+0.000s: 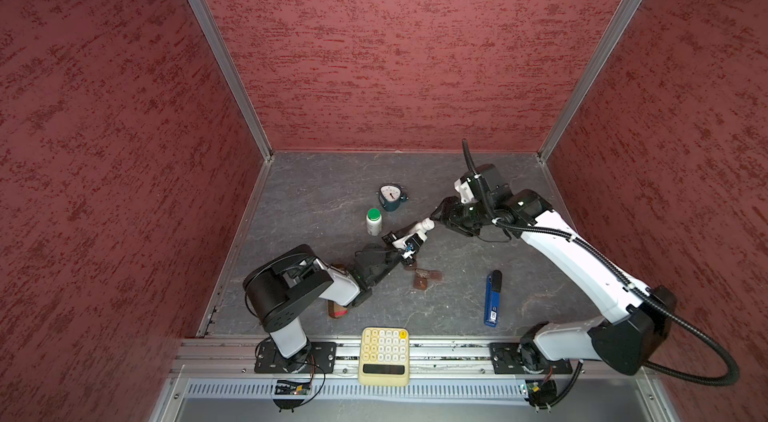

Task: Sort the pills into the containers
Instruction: 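Twist the white bottle cap with the right gripper while left holds the bottle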

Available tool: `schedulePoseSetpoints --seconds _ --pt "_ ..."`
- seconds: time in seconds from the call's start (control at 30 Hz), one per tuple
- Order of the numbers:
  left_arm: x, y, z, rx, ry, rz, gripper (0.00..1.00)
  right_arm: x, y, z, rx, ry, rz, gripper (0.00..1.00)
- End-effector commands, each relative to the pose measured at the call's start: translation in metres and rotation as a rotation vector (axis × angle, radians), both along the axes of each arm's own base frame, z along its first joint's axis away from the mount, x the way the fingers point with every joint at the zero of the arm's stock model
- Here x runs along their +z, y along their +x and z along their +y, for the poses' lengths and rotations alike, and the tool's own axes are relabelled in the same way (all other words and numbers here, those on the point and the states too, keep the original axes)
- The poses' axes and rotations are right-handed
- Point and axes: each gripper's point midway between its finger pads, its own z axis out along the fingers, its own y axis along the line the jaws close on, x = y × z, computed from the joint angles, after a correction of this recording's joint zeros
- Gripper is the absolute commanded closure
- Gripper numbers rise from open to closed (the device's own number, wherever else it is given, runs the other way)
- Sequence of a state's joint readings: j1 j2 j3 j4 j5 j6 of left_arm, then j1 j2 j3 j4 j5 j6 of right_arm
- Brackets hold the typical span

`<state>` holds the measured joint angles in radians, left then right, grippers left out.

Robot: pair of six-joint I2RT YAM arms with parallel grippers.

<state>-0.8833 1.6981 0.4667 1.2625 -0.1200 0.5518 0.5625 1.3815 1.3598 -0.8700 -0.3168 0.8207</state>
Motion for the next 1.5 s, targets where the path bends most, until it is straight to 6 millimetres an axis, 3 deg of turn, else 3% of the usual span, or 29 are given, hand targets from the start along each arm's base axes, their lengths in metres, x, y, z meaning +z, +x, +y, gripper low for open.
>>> schedulePoseSetpoints --seconds 0.0,0.3,0.73,0.93,1.1,1.3,1.47 --pt "0.013 0.0 -0.003 0.006 -0.042 -0.04 1.0 0.0 0.005 0.019 0.012 0.055 0.002 0.41" --pt "0.012 -0.002 -0.003 0.001 -0.045 -0.04 1.0 -0.015 0.005 0.026 0.028 0.028 0.026 0.44" --pt "0.006 -0.007 -0.007 -0.04 -0.034 -0.007 1.0 -0.017 -0.002 0.015 0.082 -0.054 0.01 0.72" --pt "0.01 -0.033 -0.019 -0.199 -0.025 0.091 1.0 -0.004 -0.019 0.021 0.351 -0.073 -0.132 0.76" --pt "0.014 -0.053 -0.026 -0.314 -0.032 0.171 1.0 0.008 -0.042 0.018 0.62 -0.109 -0.359 0.75" --pt "0.009 -0.063 -0.028 -0.35 -0.04 0.21 1.0 0.018 -0.054 0.013 0.795 -0.156 -0.564 0.79" --pt "0.005 -0.067 -0.025 -0.353 -0.036 0.225 1.0 0.02 -0.061 0.006 0.871 -0.2 -0.635 0.78"
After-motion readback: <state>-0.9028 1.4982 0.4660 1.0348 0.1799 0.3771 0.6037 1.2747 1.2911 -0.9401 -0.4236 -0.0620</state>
